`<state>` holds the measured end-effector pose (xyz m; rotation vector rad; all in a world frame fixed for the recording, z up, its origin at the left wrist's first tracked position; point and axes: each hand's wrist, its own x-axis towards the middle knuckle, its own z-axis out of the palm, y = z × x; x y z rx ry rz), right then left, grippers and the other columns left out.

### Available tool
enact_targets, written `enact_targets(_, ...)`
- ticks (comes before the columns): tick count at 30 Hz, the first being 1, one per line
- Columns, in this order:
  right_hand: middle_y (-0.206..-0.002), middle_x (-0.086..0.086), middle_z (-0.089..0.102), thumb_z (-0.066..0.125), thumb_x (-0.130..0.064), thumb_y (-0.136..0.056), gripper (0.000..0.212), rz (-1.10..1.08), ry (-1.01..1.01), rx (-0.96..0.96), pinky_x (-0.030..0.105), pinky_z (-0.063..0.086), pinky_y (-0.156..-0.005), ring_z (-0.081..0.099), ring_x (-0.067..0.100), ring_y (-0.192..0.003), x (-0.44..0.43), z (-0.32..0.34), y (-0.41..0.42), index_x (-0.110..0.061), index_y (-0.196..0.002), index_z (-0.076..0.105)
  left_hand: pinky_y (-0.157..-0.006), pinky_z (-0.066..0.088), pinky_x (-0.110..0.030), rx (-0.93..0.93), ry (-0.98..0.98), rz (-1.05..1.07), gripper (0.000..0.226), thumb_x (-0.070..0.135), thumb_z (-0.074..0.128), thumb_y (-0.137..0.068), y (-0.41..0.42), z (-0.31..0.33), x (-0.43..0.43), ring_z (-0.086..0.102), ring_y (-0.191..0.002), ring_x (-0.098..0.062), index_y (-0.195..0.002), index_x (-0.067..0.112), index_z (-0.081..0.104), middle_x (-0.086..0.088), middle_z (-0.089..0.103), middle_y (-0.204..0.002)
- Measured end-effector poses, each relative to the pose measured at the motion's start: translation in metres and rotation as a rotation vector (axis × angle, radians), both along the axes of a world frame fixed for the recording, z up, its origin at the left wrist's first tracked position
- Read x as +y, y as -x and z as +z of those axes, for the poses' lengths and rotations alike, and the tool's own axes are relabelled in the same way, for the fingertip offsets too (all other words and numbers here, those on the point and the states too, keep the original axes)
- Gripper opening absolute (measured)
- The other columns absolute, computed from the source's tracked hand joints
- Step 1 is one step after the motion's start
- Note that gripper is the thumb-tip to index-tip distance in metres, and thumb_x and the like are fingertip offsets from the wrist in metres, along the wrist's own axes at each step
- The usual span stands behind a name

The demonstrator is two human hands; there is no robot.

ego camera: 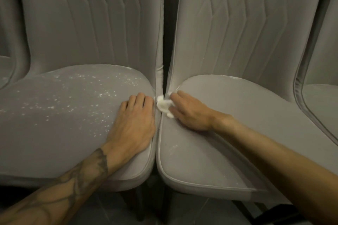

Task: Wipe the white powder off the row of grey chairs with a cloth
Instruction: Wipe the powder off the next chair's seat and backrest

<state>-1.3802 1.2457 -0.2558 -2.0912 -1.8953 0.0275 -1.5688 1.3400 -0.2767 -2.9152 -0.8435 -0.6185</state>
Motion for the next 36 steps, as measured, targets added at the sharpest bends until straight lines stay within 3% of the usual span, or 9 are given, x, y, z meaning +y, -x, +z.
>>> enact_targets(2, -0.105, 0.003, 0.049, 0.045, -0.028, -0.104, 0.017, 0.188, -0.008, 0.031, 0.015, 0.034, -0.077, 0.041, 0.007, -0.082, -0.034, 0.006, 0.024, -0.013, -0.112, 0.049, -0.085, 0.042, -0.037, 0.016, 0.002, -0.015, 0.031, 0.024, 0.041, -0.088, 0.001, 0.002, 0.000, 0.049, -0.098, -0.023, -0.115, 0.017, 0.054, -0.005, 0.053, -0.111)
enact_targets(4, -0.100, -0.001, 0.046, 0.045, -0.027, -0.105, 0.013, 0.285, 0.056, -0.001, 0.011, 0.032, -0.074, 0.037, 0.004, -0.076, -0.048, 0.011, 0.028, -0.014, -0.106, 0.048, -0.086, 0.043, -0.038, 0.028, 0.005, -0.013, 0.034, 0.023, 0.041, -0.085, 0.002, 0.004, -0.001, 0.049, -0.100, -0.024, -0.116, 0.017, 0.053, -0.006, 0.052, -0.113)
enact_targets(9, -0.102, 0.002, 0.044, 0.044, -0.028, -0.104, 0.012, 0.015, 0.056, -0.046, 0.036, 0.039, -0.086, 0.048, 0.023, -0.091, 0.000, 0.011, 0.005, -0.016, -0.103, 0.043, -0.084, 0.040, -0.037, -0.003, 0.002, -0.014, 0.033, 0.023, 0.035, -0.089, 0.003, 0.003, -0.002, 0.049, -0.097, -0.022, -0.115, 0.017, 0.054, -0.006, 0.053, -0.111)
enact_targets(14, -0.102, 0.003, 0.048, 0.043, -0.028, -0.106, 0.018, 0.185, -0.084, -0.022, 0.023, 0.035, -0.079, 0.042, 0.014, -0.084, -0.072, 0.010, 0.063, -0.012, -0.111, 0.050, -0.084, 0.042, -0.038, -0.021, -0.009, -0.015, 0.023, 0.023, 0.039, -0.096, 0.002, -0.002, 0.002, 0.048, -0.096, -0.023, -0.114, 0.017, 0.051, -0.006, 0.051, -0.111)
enact_targets(18, -0.100, -0.006, 0.042, 0.040, -0.032, -0.107, 0.013, 0.344, 0.031, 0.030, 0.022, 0.038, -0.080, 0.042, 0.009, -0.084, -0.124, 0.024, 0.084, -0.020, -0.106, 0.046, -0.082, 0.043, -0.039, -0.047, -0.014, -0.011, 0.012, 0.017, 0.042, -0.102, 0.002, -0.002, 0.000, 0.047, -0.094, -0.022, -0.111, 0.017, 0.050, -0.006, 0.051, -0.109)
enact_targets(21, -0.100, -0.003, 0.046, 0.043, -0.030, -0.106, 0.016, 0.178, -0.009, 0.018, 0.022, 0.035, -0.078, 0.041, 0.008, -0.082, -0.087, 0.022, 0.062, -0.015, -0.107, 0.050, -0.083, 0.040, -0.038, -0.029, -0.021, -0.019, 0.020, 0.022, 0.039, -0.098, 0.002, -0.001, 0.000, 0.047, -0.097, -0.024, -0.114, 0.015, 0.050, -0.008, 0.051, -0.112)
enact_targets(24, -0.102, 0.006, 0.049, 0.046, -0.026, -0.103, 0.019, -0.027, -0.058, -0.012, 0.039, 0.041, -0.082, 0.043, 0.017, -0.083, -0.057, 0.008, 0.055, -0.009, -0.109, 0.050, -0.082, 0.043, -0.039, -0.015, -0.044, -0.021, 0.028, 0.027, 0.037, -0.096, 0.003, 0.000, -0.001, 0.049, -0.097, -0.026, -0.116, 0.013, 0.051, -0.010, 0.052, -0.113)
enact_targets(31, -0.102, -0.001, 0.046, 0.041, -0.032, -0.107, 0.017, 0.220, -0.006, -0.016, 0.031, 0.041, -0.080, 0.046, 0.018, -0.086, -0.137, 0.019, 0.103, -0.017, -0.107, 0.049, -0.080, 0.037, -0.037, -0.055, -0.060, -0.040, 0.015, 0.020, 0.039, -0.103, 0.003, -0.001, -0.001, 0.045, -0.092, -0.023, -0.112, 0.014, 0.049, -0.009, 0.051, -0.109)
enact_targets(36, -0.102, 0.011, 0.053, 0.046, -0.026, -0.102, 0.018, -0.175, -0.122, -0.011, 0.047, 0.044, -0.081, 0.050, 0.029, -0.086, -0.068, 0.005, 0.078, -0.008, -0.104, 0.051, -0.085, 0.043, -0.041, -0.004, -0.049, -0.040, 0.030, 0.027, 0.037, -0.096, 0.005, 0.002, -0.002, 0.050, -0.098, -0.028, -0.118, 0.011, 0.052, -0.013, 0.053, -0.115)
